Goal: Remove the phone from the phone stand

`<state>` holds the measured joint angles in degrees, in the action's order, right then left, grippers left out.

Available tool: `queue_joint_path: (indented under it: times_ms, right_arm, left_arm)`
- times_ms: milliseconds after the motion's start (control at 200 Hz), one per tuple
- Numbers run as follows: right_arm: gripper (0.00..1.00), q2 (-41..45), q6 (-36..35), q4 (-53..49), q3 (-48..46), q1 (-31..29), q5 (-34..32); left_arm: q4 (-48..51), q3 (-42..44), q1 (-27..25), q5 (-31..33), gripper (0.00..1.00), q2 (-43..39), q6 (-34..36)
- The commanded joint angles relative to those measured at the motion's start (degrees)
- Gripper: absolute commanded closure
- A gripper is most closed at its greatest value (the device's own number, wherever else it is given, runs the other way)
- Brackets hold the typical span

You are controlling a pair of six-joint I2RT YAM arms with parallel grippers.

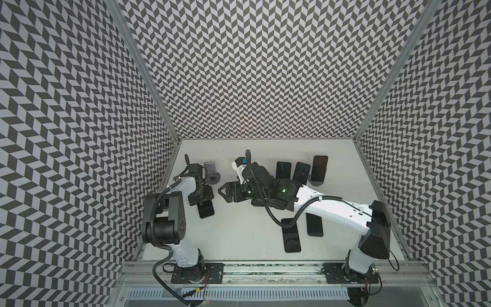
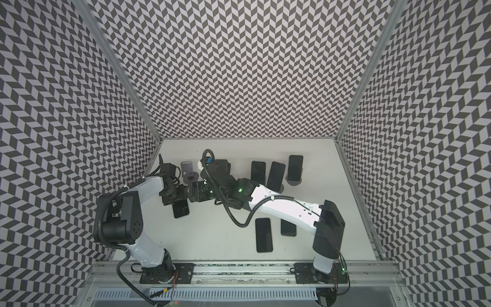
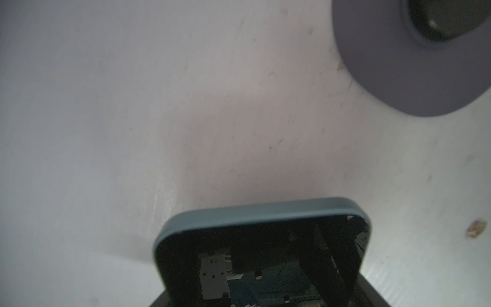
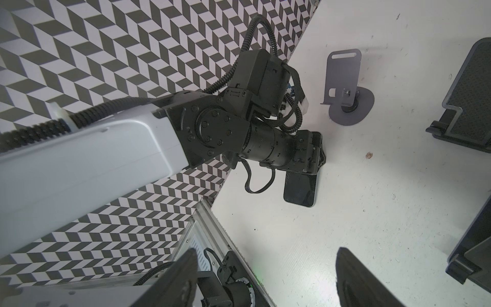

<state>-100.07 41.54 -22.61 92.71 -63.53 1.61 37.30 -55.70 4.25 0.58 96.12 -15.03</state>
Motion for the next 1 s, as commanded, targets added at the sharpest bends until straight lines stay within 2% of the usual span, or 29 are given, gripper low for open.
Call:
queue_joint_path:
  times_ms: [0, 330, 996]
  right_arm:
    - [0.2, 1.9, 0.8, 1.9, 0.3, -0.3, -1.4]
    - [0.21, 3.4, 2.0, 0.4, -0.4, -0.3, -4.0]
    - [0.21, 5.2, 1.8, 0.9, -2.1, -0.4, -4.2]
  left_arm:
    - [0.1, 1.3, 0.1, -1.3, 0.27, 2.3, -0.1]
    - [-1.4, 2.6, 0.1, -1.8, 0.26, 1.3, -0.7]
    - [-2.1, 3.4, 0.0, -0.2, 0.21, 2.4, -0.9]
